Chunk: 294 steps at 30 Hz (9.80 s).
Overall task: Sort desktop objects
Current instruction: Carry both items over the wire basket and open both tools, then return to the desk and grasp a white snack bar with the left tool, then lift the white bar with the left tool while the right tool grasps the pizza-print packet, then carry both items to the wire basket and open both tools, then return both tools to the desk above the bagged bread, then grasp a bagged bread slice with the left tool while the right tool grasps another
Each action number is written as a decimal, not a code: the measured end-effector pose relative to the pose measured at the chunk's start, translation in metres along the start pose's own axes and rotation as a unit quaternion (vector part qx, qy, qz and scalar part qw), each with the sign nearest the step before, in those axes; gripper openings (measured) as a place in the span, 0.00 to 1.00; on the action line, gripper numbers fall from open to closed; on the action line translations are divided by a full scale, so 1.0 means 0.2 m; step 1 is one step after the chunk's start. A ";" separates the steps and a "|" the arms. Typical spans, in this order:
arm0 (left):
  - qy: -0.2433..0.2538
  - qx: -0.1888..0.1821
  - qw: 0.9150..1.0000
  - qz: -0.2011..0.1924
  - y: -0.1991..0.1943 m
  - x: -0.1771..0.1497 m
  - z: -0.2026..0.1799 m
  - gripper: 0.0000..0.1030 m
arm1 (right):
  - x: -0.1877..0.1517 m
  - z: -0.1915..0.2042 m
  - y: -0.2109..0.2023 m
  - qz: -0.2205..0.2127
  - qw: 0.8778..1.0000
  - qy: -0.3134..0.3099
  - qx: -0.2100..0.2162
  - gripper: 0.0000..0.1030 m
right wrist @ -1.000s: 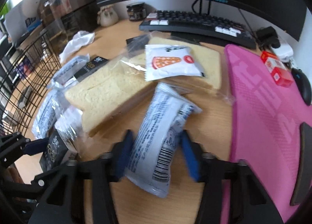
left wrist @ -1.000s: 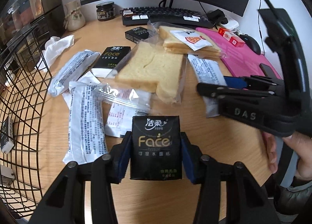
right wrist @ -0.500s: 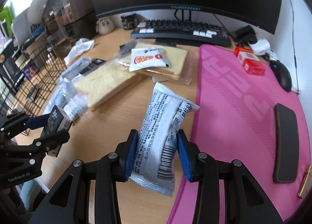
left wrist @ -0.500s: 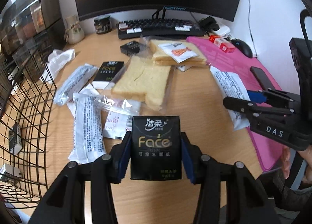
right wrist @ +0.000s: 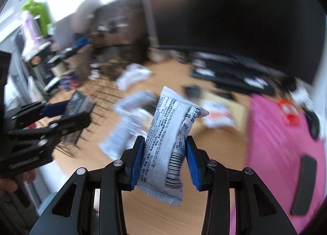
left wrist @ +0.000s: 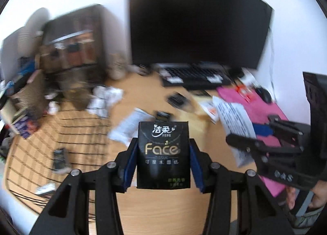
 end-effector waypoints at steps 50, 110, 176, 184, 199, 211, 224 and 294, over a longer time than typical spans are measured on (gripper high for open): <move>0.025 0.004 0.992 0.121 0.57 -0.21 -0.24 0.86 | -0.23 -0.59 0.17 0.059 0.989 0.124 -0.048 0.63; 0.041 -0.033 0.993 0.106 0.59 -0.10 -0.19 0.38 | 0.14 -0.66 0.47 0.049 0.990 0.093 -0.096 0.62; -0.023 0.010 0.999 0.025 0.16 0.11 0.23 0.37 | 0.32 0.24 0.27 0.018 0.996 -0.059 0.057 0.26; -0.123 0.095 0.986 0.067 -0.01 -0.32 0.77 0.36 | 0.16 0.90 0.46 0.066 0.978 -0.137 0.142 0.26; -0.170 0.108 0.978 0.055 -0.07 -0.47 0.93 0.84 | 0.10 1.07 0.61 0.081 0.979 -0.133 0.133 0.54; -0.126 0.071 0.988 0.049 -0.02 -0.28 0.67 0.84 | 0.18 0.71 0.50 0.074 0.987 -0.087 0.112 0.55; 0.010 -0.063 0.995 0.082 0.41 0.12 -0.23 0.84 | 0.08 -0.53 0.25 0.067 0.994 0.072 -0.039 0.57; 0.054 -0.102 0.982 0.148 1.07 0.16 -0.41 0.74 | 0.32 -1.04 0.55 0.107 0.981 0.067 -0.149 0.58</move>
Point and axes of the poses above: each gripper's, at about its wrist camera, not at the fingertips, and y roughly the way its jaws point, z to its left, x to its top, the point moved 7 cm from there along y, roughly the way its jaws point, and after that the axes turned 14 degrees about y, right-handed, at the moved point
